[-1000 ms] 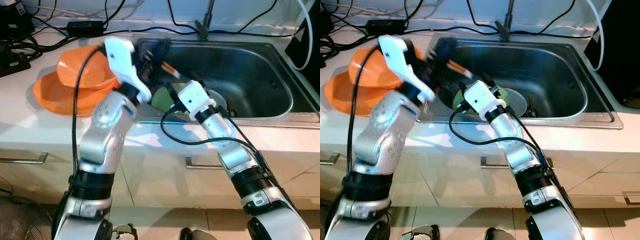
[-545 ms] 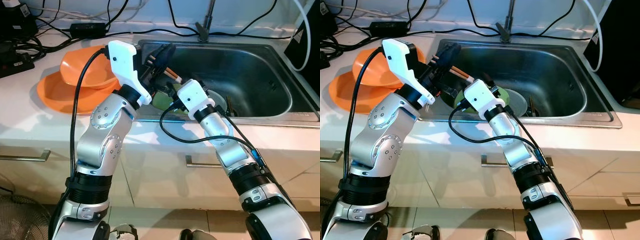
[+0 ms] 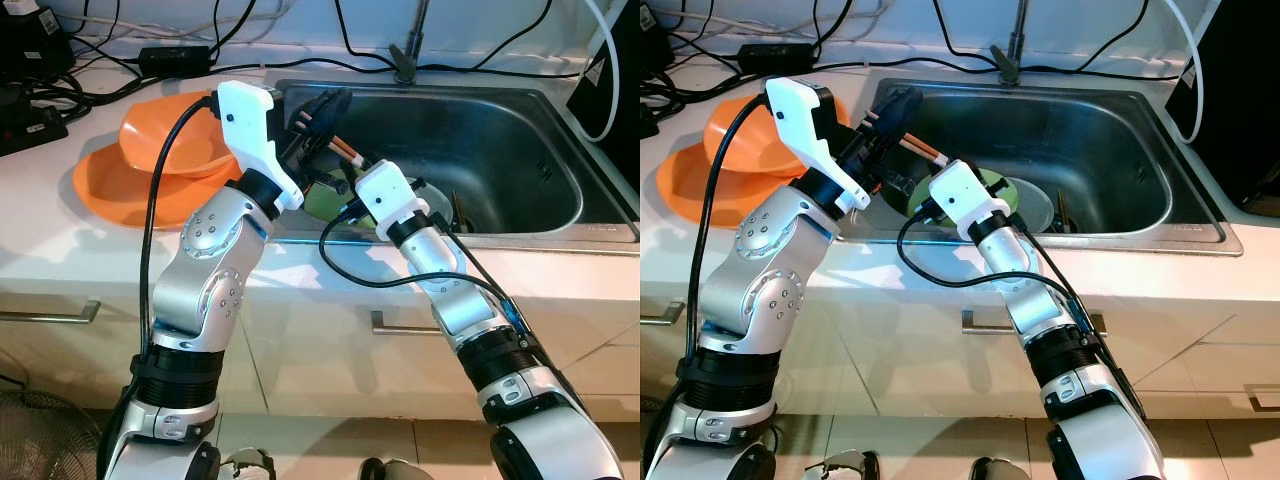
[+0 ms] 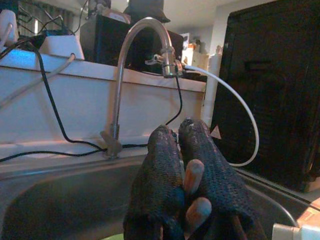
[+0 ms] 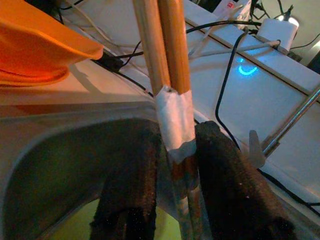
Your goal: Kitchen organization
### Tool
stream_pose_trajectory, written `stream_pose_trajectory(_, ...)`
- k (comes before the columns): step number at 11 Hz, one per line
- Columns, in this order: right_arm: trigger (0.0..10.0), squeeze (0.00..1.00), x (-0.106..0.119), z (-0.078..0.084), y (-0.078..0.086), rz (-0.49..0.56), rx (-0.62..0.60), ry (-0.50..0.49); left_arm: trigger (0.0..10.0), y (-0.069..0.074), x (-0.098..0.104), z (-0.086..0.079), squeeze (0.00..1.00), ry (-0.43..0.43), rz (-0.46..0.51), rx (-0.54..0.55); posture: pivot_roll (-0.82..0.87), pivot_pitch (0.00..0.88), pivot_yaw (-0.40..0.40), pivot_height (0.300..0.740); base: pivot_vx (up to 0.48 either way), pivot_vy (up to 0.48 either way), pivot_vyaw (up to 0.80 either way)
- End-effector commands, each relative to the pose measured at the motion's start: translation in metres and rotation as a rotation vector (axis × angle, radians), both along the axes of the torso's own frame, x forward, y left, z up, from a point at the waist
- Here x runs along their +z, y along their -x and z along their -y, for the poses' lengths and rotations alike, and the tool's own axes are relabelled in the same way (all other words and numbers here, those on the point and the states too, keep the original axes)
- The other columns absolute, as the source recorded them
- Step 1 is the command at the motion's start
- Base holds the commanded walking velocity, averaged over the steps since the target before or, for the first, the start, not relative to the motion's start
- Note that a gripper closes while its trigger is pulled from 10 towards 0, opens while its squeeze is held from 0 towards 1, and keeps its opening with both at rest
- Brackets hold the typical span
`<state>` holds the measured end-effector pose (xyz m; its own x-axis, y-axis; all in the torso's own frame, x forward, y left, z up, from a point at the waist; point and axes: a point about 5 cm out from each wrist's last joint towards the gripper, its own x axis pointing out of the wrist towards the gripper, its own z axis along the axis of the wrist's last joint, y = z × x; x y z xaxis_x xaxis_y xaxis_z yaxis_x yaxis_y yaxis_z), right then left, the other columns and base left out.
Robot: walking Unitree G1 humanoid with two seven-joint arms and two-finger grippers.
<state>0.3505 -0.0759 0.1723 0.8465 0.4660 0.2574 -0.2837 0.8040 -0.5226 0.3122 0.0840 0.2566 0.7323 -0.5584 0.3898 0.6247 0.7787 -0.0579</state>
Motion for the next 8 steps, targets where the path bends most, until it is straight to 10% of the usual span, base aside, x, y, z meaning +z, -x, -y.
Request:
stream_pose_trajectory(1,0.0,0.00,0.0062,0.0012,-0.0023,0.018,-0.005,-0.019,10.0,0.0021,0.0018,0.0003,0.00,0.013,0.001,-0.009,0.12,0.070,-0.012,0.740,0.000,0.000,0.00)
stream_pose_trajectory(5,0.0,0.00,0.0069,0.0011,-0.0034,0.020,-0.006,-0.022,10.0,0.0000,0.0021,-0.0015,0.07,0.036,-0.017,0.000,0.12,0.078,-0.013,0.740,0.000,0.000,0.00)
stream_pose_trajectory(6,0.0,0.00,0.0067,0.0011,-0.0035,0.020,-0.008,-0.023,10.0,-0.0005,0.0024,-0.0018,1.00,0.063,-0.028,-0.009,0.12,0.079,-0.014,0.740,0.000,0.000,0.00)
stream_pose_trajectory(8,0.0,0.00,0.0063,0.0009,-0.0035,0.019,-0.008,-0.025,10.0,-0.0009,0.0026,-0.0030,1.00,0.071,-0.032,0.002,0.12,0.079,-0.013,0.740,0.000,0.000,0.00)
